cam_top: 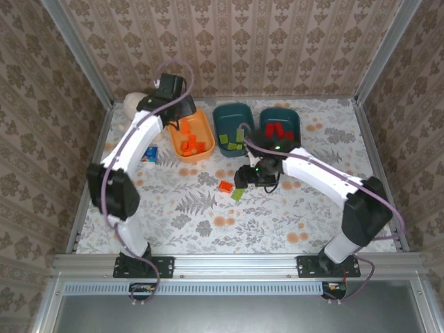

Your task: Sort the legos into containers by color

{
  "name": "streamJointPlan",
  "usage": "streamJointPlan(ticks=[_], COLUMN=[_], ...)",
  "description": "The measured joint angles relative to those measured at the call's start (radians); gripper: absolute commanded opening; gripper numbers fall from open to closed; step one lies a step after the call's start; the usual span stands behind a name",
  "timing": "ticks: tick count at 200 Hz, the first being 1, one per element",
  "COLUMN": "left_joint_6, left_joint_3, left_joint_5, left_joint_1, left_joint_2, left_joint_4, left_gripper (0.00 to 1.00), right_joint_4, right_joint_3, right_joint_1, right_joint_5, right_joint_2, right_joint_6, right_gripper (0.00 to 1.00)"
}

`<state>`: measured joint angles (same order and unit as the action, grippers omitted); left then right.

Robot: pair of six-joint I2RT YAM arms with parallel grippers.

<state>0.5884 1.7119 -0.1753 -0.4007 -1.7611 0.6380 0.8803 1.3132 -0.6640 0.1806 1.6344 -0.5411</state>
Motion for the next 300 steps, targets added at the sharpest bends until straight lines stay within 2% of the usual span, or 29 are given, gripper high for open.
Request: streamJointPlan(ticks=[37, 65, 105, 132, 175, 215, 235, 260, 300], left_joint_6=[0.032, 0.061, 0.101, 0.109, 0.112, 0.116, 0.116, 0.119, 0.124], left_joint_3=[-0.378, -0.593, -0.726, -0.768, -0.821, -0.821, -0.821, -0.821, -0.821], left_joint_5=[0.043, 0.056, 0.055, 0.056, 0.075, 0.082, 0.083, 0.083, 0.087], left_joint_1=[-0.121, -0.163, -0.182, -0.182, -0.182, -0.182, -0.182, -0.182, -0.186], left_joint_2=[0.303, 0.505, 0.803, 0.919, 1.025, 1.046, 1.043, 1.042, 1.018], left_joint_4=[-0.048, -0.024, 0.043, 0.069, 0.082, 0.084, 0.084, 0.084, 0.077], left_gripper=[0.69, 0.69, 0.70, 0.70, 0.70, 0.70, 0.70, 0.70, 0.70], right_joint_4=[0.011, 0.006, -0.043, -0.054, -0.069, -0.069, -0.063, -0.053, -0.043], right_joint_3=[0.019, 0.019, 0.024, 0.043, 0.096, 0.156, 0.156, 0.152, 0.149], right_joint_1=[-0.098, -0.133, -0.134, -0.135, -0.135, -0.132, -0.127, -0.118, -0.113], right_joint_5=[-0.043, -0.076, -0.127, -0.169, -0.216, -0.234, -0.236, -0.240, -0.242], right_joint_2=[0.131, 0.185, 0.233, 0.291, 0.358, 0.415, 0.422, 0.422, 0.416], right_joint_6=[-0.108, -0.206, -0.293, -0.327, -0.363, -0.382, -0.392, -0.401, -0.396], right_gripper=[0.71, 0.76, 0.80, 0.79, 0.70, 0.64, 0.57, 0.42, 0.27])
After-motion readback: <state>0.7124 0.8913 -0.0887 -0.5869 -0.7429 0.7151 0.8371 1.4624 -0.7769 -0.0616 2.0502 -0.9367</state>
